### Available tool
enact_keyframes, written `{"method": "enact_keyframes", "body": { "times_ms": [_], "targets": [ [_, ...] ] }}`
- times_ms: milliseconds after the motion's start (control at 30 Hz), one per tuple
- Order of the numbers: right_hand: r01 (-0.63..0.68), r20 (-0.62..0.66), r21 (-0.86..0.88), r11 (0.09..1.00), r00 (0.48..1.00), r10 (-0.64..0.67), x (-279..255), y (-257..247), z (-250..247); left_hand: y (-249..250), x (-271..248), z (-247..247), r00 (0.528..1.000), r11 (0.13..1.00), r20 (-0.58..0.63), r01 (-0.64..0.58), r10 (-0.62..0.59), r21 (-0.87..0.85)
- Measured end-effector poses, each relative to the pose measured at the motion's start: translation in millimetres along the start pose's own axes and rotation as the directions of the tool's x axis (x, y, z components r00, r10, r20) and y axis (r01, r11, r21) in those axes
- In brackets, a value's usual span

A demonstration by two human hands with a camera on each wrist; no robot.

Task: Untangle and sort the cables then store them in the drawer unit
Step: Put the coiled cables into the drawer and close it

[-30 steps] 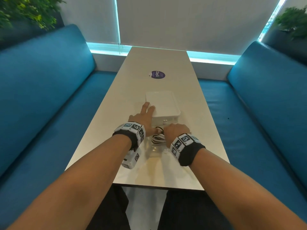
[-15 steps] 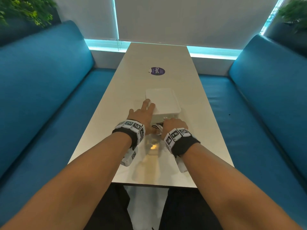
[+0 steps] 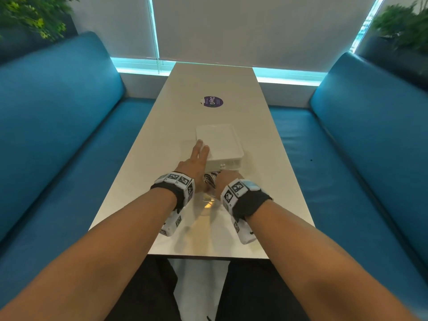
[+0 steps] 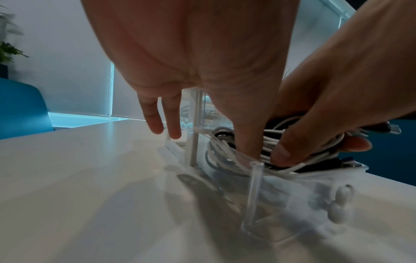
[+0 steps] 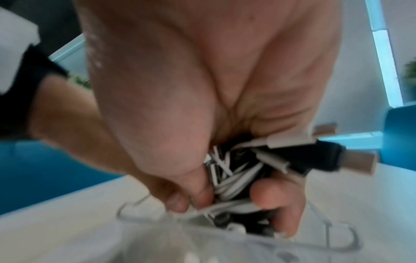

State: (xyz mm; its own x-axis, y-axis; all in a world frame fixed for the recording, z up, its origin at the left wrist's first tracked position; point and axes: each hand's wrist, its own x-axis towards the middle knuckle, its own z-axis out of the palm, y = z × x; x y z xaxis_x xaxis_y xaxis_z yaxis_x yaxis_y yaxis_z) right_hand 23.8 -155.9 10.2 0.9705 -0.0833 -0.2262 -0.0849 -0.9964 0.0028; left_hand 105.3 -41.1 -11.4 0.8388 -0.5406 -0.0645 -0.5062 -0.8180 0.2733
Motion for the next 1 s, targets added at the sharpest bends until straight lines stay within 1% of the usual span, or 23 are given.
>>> {"method": "enact_keyframes", "body": {
  "times_ms": [100,200,300,367,433,500,533,633,700,800,833,867,933,1000],
  "targets": [
    [-0.076,0.032,-0.034,0.997,0.997,0.077,8,-9,13,-1,-1,0,1.000,0.998,0.010,-0.020,0.020,-0.058],
    [-0.183,0.084,-0.004,0.983,0.980,0.183,23,-12,23,-1,-2,1,0.999,0.998,0.024,-0.025,0.026,-0.060],
    [-0.224,0.083,0.013,0.975,0.972,0.222,33,-8,28,-3,0,1,0.999,0.999,0.033,-0.006,0.008,-0.037],
    [-0.226,0.065,0.018,0.974,0.972,0.224,38,-4,32,-9,2,-2,1.000,0.999,0.022,-0.012,0.013,-0.036],
    [-0.244,0.113,0.081,0.966,0.965,0.235,33,-4,24,-12,3,-7,1.000,1.000,0.002,-0.012,0.012,-0.017],
    [-0.222,0.129,0.118,0.968,0.970,0.207,20,3,14,-8,3,-10,0.999,0.999,-0.043,0.007,-0.005,0.047],
    [-0.229,0.113,0.109,0.967,0.970,0.217,16,6,12,-5,2,-11,0.997,0.996,-0.073,0.014,-0.007,0.090],
    [-0.188,-0.013,0.052,0.981,0.982,0.189,12,16,21,0,5,-11,0.992,0.982,-0.124,0.028,-0.005,0.186],
    [-0.149,-0.036,0.010,0.989,0.988,0.149,13,18,28,5,8,-12,0.994,0.976,-0.109,0.035,-0.011,0.213],
    [-0.096,-0.062,-0.087,0.992,0.994,0.091,15,24,30,13,14,-16,0.999,0.978,-0.038,0.038,-0.031,0.206],
    [-0.089,-0.075,-0.083,0.993,0.994,0.083,15,25,29,14,15,-16,0.999,0.981,-0.025,0.042,-0.038,0.192],
    [-0.096,-0.082,-0.044,0.994,0.992,0.092,16,25,29,14,15,-16,0.999,0.983,-0.012,0.046,-0.044,0.178],
    [-0.146,-0.083,0.062,0.987,0.985,0.150,17,25,26,11,14,-15,0.998,0.989,0.020,0.052,-0.056,0.137],
    [-0.163,-0.129,0.141,0.977,0.975,0.181,16,25,24,8,14,-15,0.998,0.994,0.024,0.055,-0.058,0.096]
  ]
}}
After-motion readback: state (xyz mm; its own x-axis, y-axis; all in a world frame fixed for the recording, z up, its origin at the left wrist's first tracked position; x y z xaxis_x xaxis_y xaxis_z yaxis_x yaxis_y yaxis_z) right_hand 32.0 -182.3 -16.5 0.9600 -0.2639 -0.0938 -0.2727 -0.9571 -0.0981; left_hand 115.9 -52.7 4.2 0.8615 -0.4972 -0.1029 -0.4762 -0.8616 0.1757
